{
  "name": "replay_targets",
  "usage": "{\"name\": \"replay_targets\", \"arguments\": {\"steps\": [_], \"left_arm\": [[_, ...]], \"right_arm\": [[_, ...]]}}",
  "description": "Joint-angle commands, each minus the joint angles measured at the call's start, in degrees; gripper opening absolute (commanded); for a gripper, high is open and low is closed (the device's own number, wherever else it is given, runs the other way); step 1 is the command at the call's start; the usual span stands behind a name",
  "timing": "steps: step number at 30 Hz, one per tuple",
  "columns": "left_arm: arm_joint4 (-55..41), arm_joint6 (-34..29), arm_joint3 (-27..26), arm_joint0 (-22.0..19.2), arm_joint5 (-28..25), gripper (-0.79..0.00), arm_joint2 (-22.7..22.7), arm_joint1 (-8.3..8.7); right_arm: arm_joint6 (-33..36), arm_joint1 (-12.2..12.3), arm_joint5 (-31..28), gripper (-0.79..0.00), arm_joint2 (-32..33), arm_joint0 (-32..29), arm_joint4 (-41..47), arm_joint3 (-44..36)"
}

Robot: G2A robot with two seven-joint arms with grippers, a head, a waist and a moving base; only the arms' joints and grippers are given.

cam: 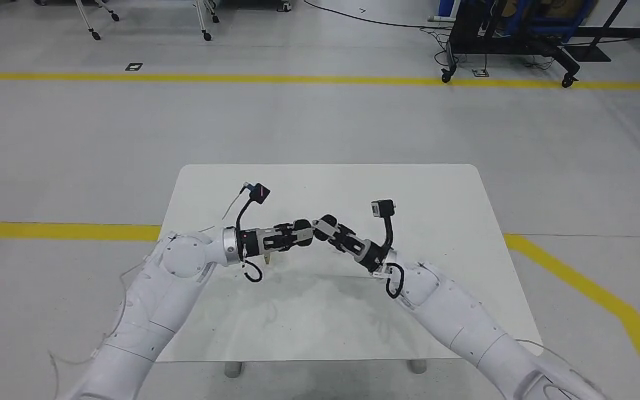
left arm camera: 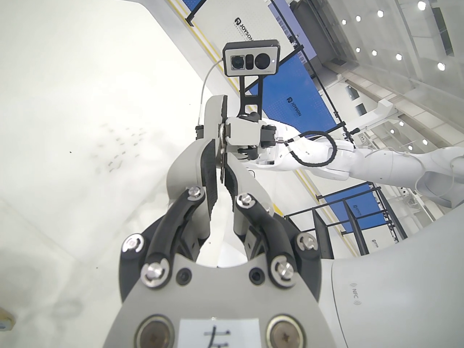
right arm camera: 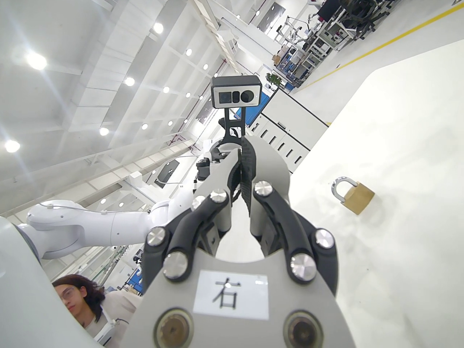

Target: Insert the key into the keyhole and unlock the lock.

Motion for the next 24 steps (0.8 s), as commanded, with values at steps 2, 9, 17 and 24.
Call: {"name": "replay_targets", "arguments": {"steps": [2,9,17,24], "left_arm": [[-0.8,-0.2,-0.1,0.1,-0.1,-0.785,-0.1,0.09],[-1.0,-0.7,0.0,0.0,-0.5,-0.785,0.0,0.26],[0.3,0.0,-0.6,0.1,0.0,-0.785,-0.5,0.6],[3.3,0.7,-1.5,0.0,0.6,-0.785,-1.2,0.89]], "right_arm": [[0.2,-0.2,0.0,-0.785,0.5,-0.3,-0.2,0.2],[1.0,-0.5,-0.4,-0.785,1.8,-1.1,-0.7,0.0],[1.8,-0.5,-0.9,0.0,3.9,-2.2,0.8,-0.4],[1.8,-0.5,-0.9,0.0,3.9,-2.2,0.8,-0.4]]}}
